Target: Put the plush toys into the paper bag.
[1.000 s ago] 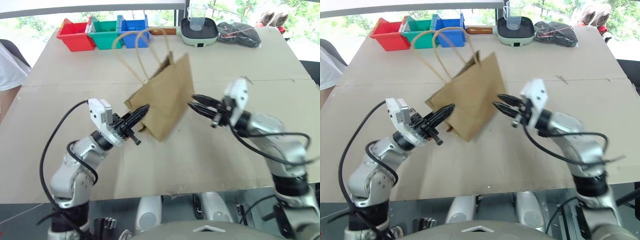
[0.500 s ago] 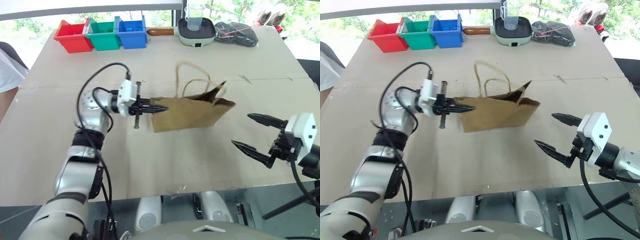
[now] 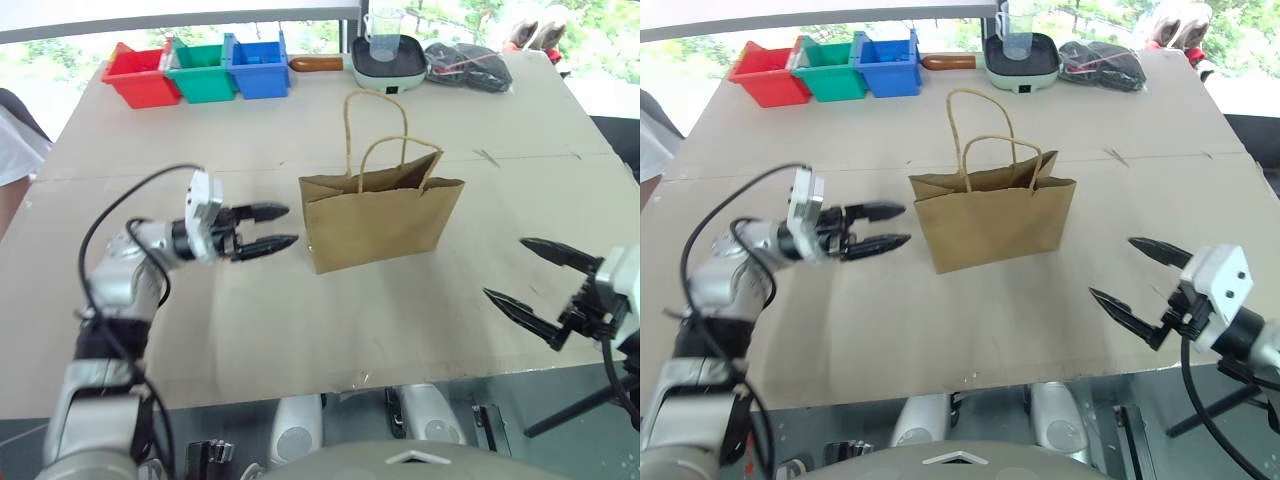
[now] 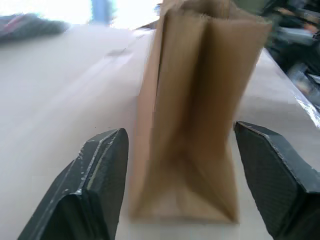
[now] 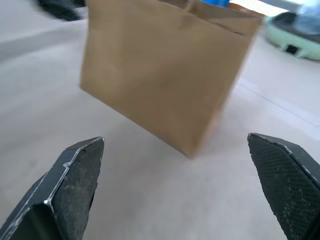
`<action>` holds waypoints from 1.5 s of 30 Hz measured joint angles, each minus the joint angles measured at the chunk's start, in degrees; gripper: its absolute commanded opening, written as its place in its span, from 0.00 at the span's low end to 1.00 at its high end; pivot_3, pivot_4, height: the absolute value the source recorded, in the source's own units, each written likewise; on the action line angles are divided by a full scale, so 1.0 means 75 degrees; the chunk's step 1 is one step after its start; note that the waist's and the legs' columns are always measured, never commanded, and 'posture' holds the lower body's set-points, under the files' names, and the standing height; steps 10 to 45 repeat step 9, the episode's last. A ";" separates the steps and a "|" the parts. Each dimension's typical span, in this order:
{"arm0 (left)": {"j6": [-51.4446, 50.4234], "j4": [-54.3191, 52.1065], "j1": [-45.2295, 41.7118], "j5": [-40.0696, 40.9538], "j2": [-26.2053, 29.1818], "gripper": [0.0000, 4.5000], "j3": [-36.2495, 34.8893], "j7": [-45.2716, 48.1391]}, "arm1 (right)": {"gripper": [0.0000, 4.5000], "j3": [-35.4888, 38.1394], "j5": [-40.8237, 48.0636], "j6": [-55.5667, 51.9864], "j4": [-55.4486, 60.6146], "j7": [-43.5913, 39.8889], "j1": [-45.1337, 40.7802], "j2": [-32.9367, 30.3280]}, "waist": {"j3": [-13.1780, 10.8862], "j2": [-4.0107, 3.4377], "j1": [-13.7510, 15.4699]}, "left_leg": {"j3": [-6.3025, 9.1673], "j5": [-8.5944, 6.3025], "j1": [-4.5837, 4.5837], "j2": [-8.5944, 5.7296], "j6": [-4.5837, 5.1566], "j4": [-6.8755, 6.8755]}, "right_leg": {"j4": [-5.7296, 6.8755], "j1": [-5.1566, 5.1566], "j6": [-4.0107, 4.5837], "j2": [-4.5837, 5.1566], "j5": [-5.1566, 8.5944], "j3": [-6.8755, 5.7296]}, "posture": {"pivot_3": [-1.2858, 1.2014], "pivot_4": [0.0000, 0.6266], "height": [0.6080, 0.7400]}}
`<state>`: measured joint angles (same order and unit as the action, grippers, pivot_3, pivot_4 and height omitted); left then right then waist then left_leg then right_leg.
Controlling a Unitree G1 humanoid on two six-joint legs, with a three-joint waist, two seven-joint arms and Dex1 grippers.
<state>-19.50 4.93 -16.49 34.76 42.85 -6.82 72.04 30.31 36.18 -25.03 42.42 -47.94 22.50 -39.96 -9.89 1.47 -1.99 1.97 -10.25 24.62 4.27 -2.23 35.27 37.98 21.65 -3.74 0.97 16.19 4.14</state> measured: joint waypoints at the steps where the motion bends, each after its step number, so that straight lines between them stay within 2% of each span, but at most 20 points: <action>1: -0.0281 -0.0405 0.0425 0.0073 0.0068 0.80 -0.0147 -0.0230 | 1.00 0.0092 -0.0017 0.0092 -0.0110 -0.0054 0.0116 0.0036 | -0.0001 -0.0001 0.0041 | -0.0003 0.0001 -0.0002 0.0001 0.0000 0.0006 | 0.0001 -0.0001 0.0001 0.0001 0.0001 -0.0002 | 0.52 0.24 1.00; 5: -0.0357 -0.1730 0.2210 0.0028 0.0010 0.80 -0.0662 -0.0868 | 1.00 0.0408 -0.0225 0.0604 -0.0635 -0.0329 0.0791 0.0305 | 0.0004 -0.0002 0.0154 | -0.0034 0.0001 -0.0012 0.0003 -0.0002 0.0015 | -0.0005 -0.0006 0.0020 0.0020 0.0024 0.0008 | 0.52 0.24 1.00; 8: -0.0327 -0.2057 0.2871 -0.0132 -0.0231 0.80 -0.0744 -0.1374 | 1.00 0.0541 -0.0538 0.0894 -0.1152 -0.0564 0.1254 0.0324 | 0.0004 -0.0003 0.0209 | -0.0062 0.0000 -0.0006 0.0002 -0.0004 0.0019 | -0.0007 0.0003 0.0009 0.0037 0.0031 0.0014 | 0.52 0.24 1.00; 45: -0.0327 -0.2097 0.2884 -0.0132 -0.0247 0.80 -0.0777 -0.1454 | 1.00 0.0574 -0.0569 0.0943 -0.1189 -0.0589 0.1293 0.0323 | 0.0004 -0.0003 0.0208 | -0.0062 0.0000 -0.0006 0.0001 -0.0005 0.0019 | -0.0007 0.0004 0.0007 0.0038 0.0032 0.0015 | 0.52 0.24 1.00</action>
